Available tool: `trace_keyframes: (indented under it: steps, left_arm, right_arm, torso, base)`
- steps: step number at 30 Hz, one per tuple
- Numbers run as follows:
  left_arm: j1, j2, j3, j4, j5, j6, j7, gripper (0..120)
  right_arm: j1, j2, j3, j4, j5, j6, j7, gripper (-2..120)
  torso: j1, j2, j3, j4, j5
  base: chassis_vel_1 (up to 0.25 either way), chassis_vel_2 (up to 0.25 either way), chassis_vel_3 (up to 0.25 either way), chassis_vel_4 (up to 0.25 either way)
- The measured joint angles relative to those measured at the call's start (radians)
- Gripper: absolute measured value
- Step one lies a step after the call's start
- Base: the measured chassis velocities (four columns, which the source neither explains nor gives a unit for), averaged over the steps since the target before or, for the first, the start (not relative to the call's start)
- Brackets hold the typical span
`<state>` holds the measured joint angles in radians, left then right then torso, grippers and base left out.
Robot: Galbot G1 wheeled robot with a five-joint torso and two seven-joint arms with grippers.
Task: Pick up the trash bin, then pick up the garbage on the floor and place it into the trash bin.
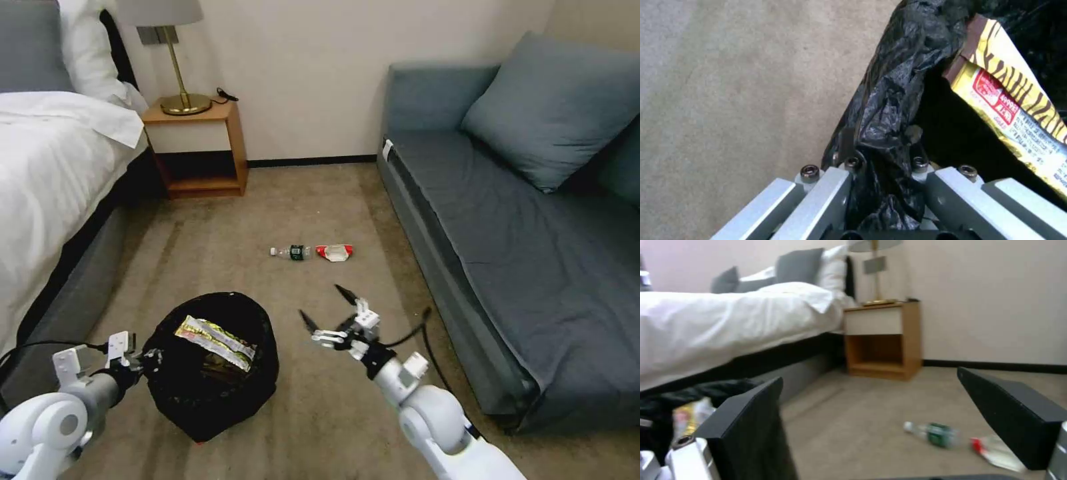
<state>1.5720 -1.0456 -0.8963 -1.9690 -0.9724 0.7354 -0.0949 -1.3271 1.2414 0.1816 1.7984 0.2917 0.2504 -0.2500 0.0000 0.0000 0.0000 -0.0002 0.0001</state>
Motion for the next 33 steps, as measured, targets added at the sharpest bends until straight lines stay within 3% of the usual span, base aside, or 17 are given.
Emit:
trace_keyframes:
  steps: [15, 33]
  left_arm:
    - [0.0, 0.009, -0.022, -0.002, -0.012, 0.0, 0.002, 4]
    - [-0.009, 0.016, -0.027, 0.008, -0.015, 0.0, 0.003, 4]
  right_arm:
    - [-0.039, 0.018, 0.016, 0.0, -0.02, 0.023, -0.01, 100]
    - [-0.031, 0.018, 0.011, -0.007, -0.02, 0.023, -0.02, 100]
  torso:
    - [0.0, 0.0, 0.0, 0.0002, -0.0001]
    - [0.0, 0.0, 0.0, 0.0002, -0.0001]
  base:
    - [0.0, 0.0, 0.0, 0.0]
    - [-0.064, 0.068, 0.058, -0.062]
